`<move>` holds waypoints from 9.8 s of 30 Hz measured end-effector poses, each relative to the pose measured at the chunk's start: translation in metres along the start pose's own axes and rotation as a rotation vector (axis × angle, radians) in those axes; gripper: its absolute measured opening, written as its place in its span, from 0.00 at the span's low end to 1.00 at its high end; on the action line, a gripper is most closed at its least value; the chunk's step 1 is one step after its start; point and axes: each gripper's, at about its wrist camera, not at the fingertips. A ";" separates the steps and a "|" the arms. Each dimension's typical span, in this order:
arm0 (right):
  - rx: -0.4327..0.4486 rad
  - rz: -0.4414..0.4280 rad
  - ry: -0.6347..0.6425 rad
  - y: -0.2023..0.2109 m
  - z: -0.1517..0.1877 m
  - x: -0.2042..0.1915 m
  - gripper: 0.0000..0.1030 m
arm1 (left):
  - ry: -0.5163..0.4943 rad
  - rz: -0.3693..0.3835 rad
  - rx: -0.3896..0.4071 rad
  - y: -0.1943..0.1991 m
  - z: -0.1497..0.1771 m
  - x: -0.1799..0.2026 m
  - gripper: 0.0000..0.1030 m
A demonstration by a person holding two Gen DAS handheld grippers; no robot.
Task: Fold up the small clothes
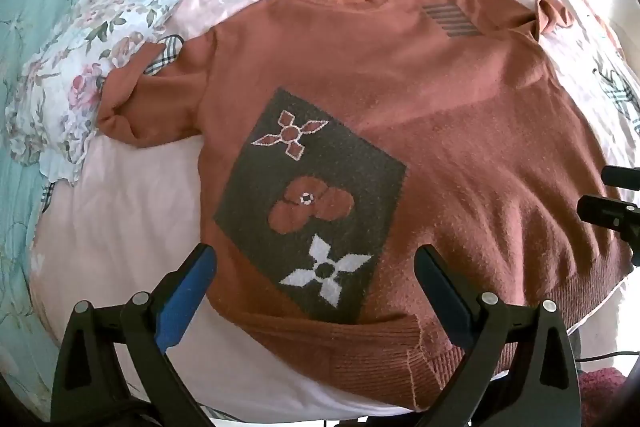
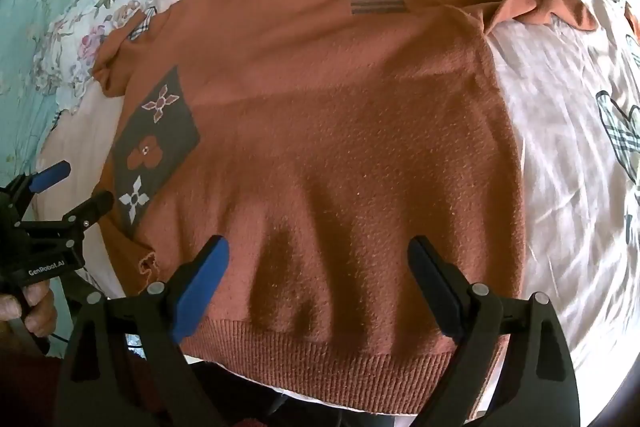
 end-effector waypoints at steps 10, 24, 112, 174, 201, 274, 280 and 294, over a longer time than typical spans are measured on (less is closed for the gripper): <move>-0.003 0.001 0.003 0.002 -0.002 -0.001 0.88 | 0.000 0.013 0.015 0.003 -0.001 0.002 0.97; 0.015 0.001 -0.011 0.003 -0.001 0.004 0.88 | -0.006 0.008 -0.012 0.001 -0.004 0.004 0.97; 0.370 -0.159 -0.411 0.067 -0.275 0.269 0.08 | 0.125 0.088 -0.160 -0.098 -0.124 0.020 0.97; 0.139 -0.116 -0.336 -0.032 -0.193 0.150 0.57 | 0.415 0.409 0.023 -0.179 -0.173 -0.129 0.10; 0.079 -0.016 -0.206 -0.067 -0.178 0.116 0.33 | 0.286 0.218 0.023 -0.156 -0.159 -0.128 0.21; 0.031 -0.335 -0.297 -0.101 -0.212 0.037 0.57 | 0.501 -0.006 0.006 -0.098 -0.070 -0.154 0.53; 0.107 -0.399 -0.224 -0.069 -0.229 0.012 0.10 | 0.511 0.075 0.002 -0.124 -0.088 -0.162 0.53; 0.239 -0.285 -0.353 -0.021 -0.183 0.115 0.10 | 0.545 0.004 0.004 -0.140 -0.106 -0.158 0.29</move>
Point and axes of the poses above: each gripper's, at about its wrist camera, not at the fingertips, and y roughly against the way its jaws point, x to its right, z to its underside, and after that the axes turned 2 degrees about -x, right-handed
